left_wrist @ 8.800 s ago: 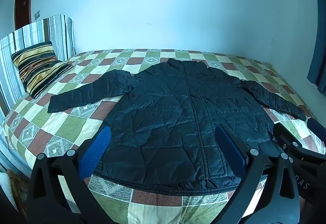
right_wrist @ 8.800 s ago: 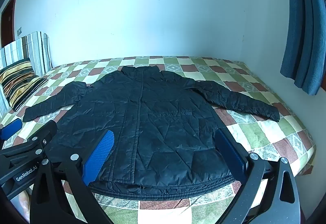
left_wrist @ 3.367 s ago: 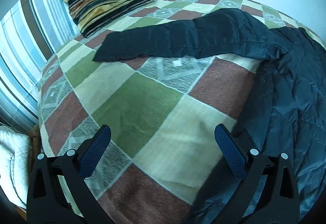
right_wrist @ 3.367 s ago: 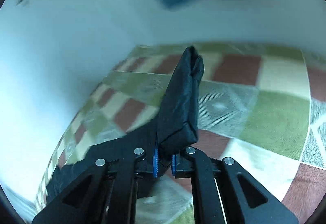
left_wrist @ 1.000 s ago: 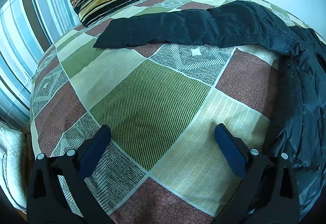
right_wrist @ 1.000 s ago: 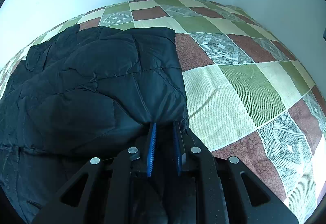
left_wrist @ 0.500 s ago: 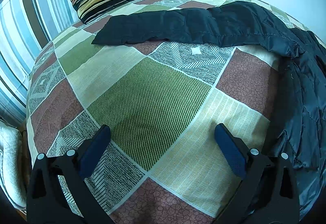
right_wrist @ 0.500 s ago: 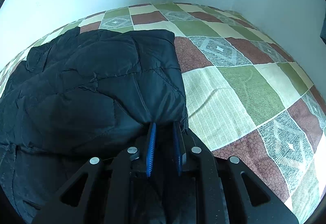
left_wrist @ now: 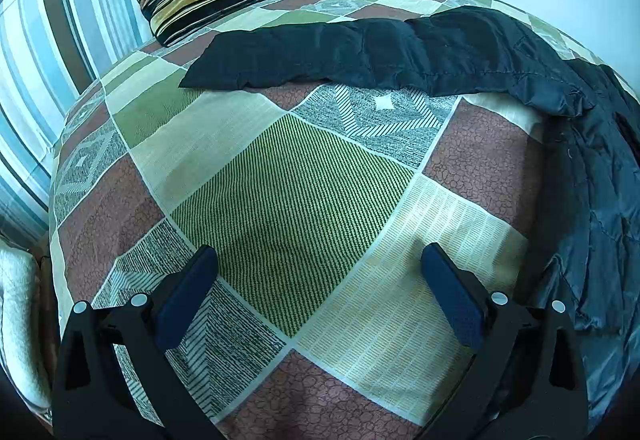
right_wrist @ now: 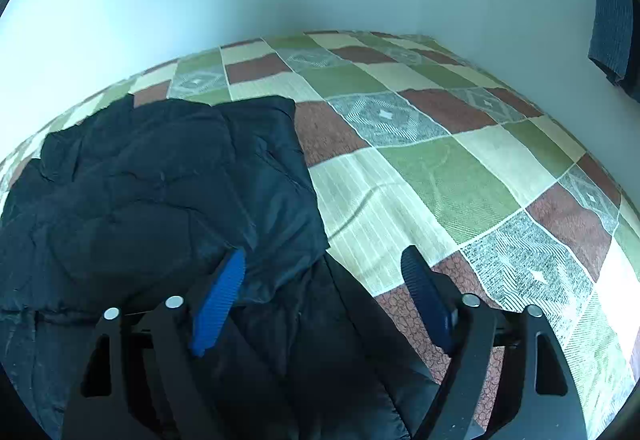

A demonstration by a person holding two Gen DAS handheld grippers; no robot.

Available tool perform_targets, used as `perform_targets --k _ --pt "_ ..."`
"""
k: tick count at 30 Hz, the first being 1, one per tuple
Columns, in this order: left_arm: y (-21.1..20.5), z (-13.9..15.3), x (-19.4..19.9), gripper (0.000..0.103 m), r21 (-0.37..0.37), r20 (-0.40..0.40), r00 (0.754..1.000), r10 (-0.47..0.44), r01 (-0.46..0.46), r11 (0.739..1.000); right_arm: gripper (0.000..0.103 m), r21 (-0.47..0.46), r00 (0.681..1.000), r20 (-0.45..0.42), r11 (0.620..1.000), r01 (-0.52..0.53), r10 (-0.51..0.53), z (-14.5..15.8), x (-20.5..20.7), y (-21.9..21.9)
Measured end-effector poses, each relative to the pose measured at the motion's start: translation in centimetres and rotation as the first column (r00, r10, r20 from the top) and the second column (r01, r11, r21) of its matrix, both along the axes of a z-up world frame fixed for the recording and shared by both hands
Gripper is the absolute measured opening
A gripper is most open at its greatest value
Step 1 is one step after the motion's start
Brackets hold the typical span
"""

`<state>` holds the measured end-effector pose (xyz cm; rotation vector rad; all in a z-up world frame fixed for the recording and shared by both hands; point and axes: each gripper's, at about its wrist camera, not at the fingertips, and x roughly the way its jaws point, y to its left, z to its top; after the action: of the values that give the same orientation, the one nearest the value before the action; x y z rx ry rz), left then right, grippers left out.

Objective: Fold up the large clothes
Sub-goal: 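Grasp the other jacket sleeve with the left gripper and lift it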

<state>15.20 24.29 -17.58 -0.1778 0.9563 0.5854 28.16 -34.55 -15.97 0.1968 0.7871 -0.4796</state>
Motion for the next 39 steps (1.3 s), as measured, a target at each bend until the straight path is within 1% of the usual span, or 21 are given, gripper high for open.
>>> perform_targets --k 3,6,7,9,12,13,16,18,19,20,22,27,30,32,34,35,36,37,38,39 --pt "0.6 0.5 -0.3 0.101 -0.005 0.01 1.0 0.007 -0.007 1.0 0.083 -0.009 1.0 -0.019 1.0 0.006 -0.006 -0.3 0.2 0.1" --pt "2.5 1.4 -1.0 0.101 -0.011 0.056 0.997 0.053 -0.053 0.999 0.083 -0.018 1.0 -0.03 1.0 0.008 -0.009 -0.5 0.3 0.3" --pt "3.6 1.7 -1.2 0.101 -0.019 0.072 0.994 0.08 -0.079 0.997 0.084 -0.02 0.999 -0.032 1.0 0.009 -0.01 -0.6 0.3 0.3" --pt "5.3 2.0 -1.1 0.101 -0.035 0.09 0.991 0.104 -0.101 0.994 0.085 -0.02 0.999 -0.039 1.0 0.011 -0.012 -0.7 0.3 0.3" --pt "8.6 2.5 -0.8 0.101 -0.09 0.15 0.978 0.144 -0.131 0.987 0.086 -0.015 0.999 -0.049 1.0 0.015 -0.016 -0.8 0.4 0.3" --pt "9.9 2.5 -0.4 0.101 -0.124 0.173 0.973 0.15 -0.13 0.984 0.086 -0.014 0.999 -0.05 1.0 0.016 -0.017 -0.9 0.4 0.2" --pt "13.3 2.1 1.0 0.101 -0.192 0.206 0.963 0.175 -0.136 0.972 0.087 -0.016 0.998 -0.055 1.0 0.017 -0.018 -0.9 0.6 0.2" --pt "15.4 1.4 1.9 0.101 -0.251 0.216 0.956 0.198 -0.142 0.958 0.087 -0.019 0.998 -0.058 1.0 0.018 -0.019 -1.0 0.6 0.3" --pt "16.7 0.9 2.3 0.101 -0.305 0.231 0.95 0.212 -0.136 0.943 0.087 -0.021 0.998 -0.059 1.0 0.019 -0.02 -1.0 0.6 0.4" --pt "17.3 0.7 2.5 0.101 -0.332 0.244 0.944 0.223 -0.135 0.934 0.087 -0.023 0.998 -0.061 1.0 0.019 -0.02 -1.0 0.6 0.4" --pt "18.4 0.7 3.2 0.101 -0.353 0.274 0.934 0.228 -0.123 0.927 0.087 -0.027 0.998 -0.064 0.999 0.019 -0.021 -1.0 0.6 0.4" --pt "20.0 0.8 4.8 0.101 -0.42 0.303 0.933 0.196 -0.054 0.906 0.087 -0.036 0.997 -0.069 0.999 0.02 -0.023 -1.0 0.7 0.5" --pt "20.6 0.7 5.3 0.085 -0.465 0.33 0.925 0.189 -0.016 0.885 0.087 -0.038 0.997 -0.069 0.999 0.021 -0.023 -1.0 0.7 0.6" --pt "21.1 0.6 5.3 0.083 -0.493 0.338 0.919 0.203 -0.011 0.87 0.087 -0.038 0.997 -0.07 0.999 0.021 -0.023 -1.0 0.7 0.6" --pt "21.6 0.5 5.3 0.074 -0.502 0.342 0.915 0.214 -0.015 0.865 0.087 -0.041 0.997 -0.071 0.999 0.021 -0.024 -1.0 0.7 0.6" --pt "21.8 0.4 5.4 0.072 -0.506 0.343 0.913 0.219 -0.017 0.863 0.087 -0.043 0.997 -0.071 0.999 0.021 -0.024 -1.0 0.7 0.6" --pt "22.0 0.4 5.3 0.063 -0.506 0.342 0.912 0.227 -0.024 0.862 0.087 -0.044 0.997 -0.072 0.999 0.022 -0.025 -1.0 0.7 0.6" --pt "22.1 0.4 5.2 0.05 -0.5 0.34 0.912 0.231 -0.033 0.865 0.087 -0.045 0.997 -0.072 0.999 0.022 -0.025 -1.0 0.7 0.6" --pt "22.2 0.3 5.2 0.045 -0.498 0.329 0.913 0.239 -0.048 0.866 0.087 -0.045 0.997 -0.072 0.999 0.022 -0.025 -1.0 0.7 0.6" --pt "22.3 0.1 4.9 0.041 -0.508 0.318 0.914 0.252 -0.06 0.859 0.087 -0.045 0.997 -0.072 0.999 0.022 -0.025 -1.0 0.7 0.6"
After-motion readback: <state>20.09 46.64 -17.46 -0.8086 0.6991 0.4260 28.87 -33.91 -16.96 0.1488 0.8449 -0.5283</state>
